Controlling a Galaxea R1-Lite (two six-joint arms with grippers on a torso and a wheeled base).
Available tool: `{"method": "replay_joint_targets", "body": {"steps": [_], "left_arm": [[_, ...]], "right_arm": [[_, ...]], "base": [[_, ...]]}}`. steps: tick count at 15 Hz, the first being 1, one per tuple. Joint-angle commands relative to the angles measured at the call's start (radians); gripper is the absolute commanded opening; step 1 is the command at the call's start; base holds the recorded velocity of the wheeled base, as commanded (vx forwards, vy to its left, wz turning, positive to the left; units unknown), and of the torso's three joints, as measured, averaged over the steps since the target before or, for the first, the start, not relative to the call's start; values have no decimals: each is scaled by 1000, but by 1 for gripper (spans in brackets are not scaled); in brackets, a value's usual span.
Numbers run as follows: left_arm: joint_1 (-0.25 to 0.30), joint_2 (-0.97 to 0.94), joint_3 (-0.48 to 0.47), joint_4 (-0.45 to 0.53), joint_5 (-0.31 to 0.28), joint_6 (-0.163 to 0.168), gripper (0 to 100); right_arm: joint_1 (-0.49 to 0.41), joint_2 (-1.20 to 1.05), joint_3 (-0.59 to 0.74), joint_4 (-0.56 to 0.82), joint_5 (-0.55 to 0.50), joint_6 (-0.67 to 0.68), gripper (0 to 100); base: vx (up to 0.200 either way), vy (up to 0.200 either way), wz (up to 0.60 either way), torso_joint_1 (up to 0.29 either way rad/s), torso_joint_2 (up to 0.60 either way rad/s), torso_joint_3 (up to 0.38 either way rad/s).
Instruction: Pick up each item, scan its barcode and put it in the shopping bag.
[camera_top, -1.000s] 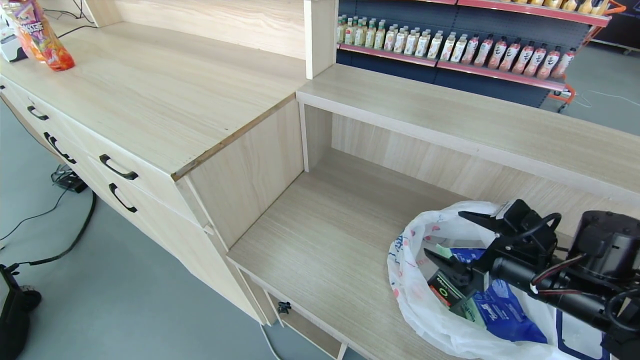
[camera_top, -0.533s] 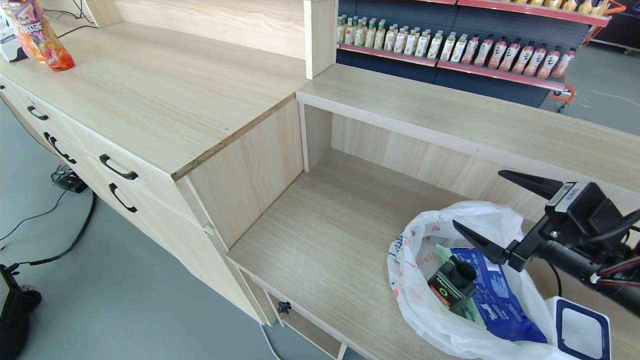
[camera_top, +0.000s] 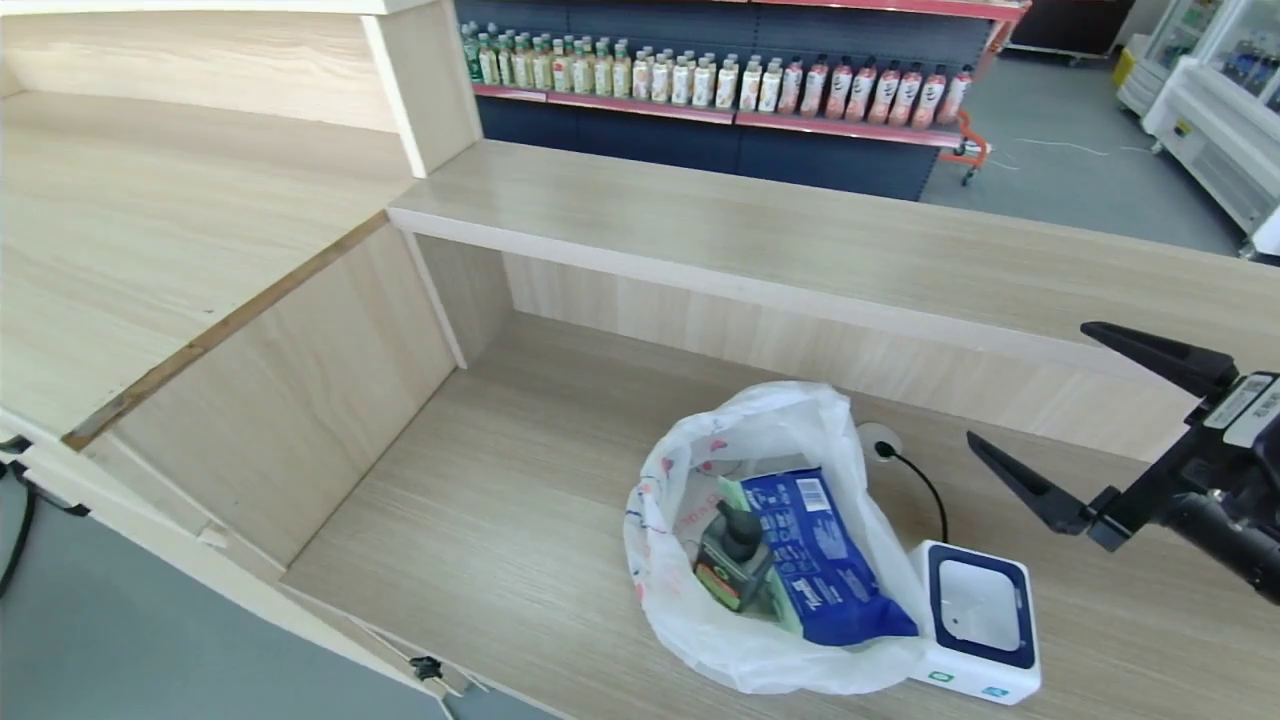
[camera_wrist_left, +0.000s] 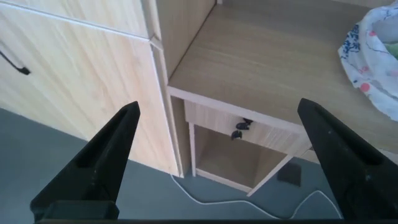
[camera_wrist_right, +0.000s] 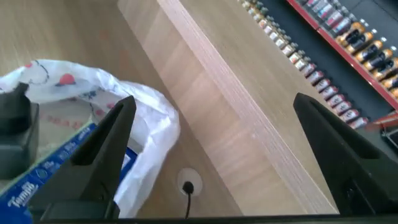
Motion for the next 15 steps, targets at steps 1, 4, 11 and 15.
{"method": "replay_joint_targets", "body": {"steps": [1,4,11,15], "left_arm": [[1,0,0,0,0,0,100],[1,0,0,0,0,0,100],[1,0,0,0,0,0,100],[1,0,0,0,0,0,100]], "right_arm": [[-1,-24,13,0,-1,1,100],[-1,-36,23,30,-96,48,100],[-164,-294,-227,692,-353,475,100],[-336,-647,-57,972,-403,545,100]], "base": [[0,0,-600,2,7,2],[0,0,-600,1,-1,4],[0,0,0,0,0,0],[0,0,0,0,0,0]]}}
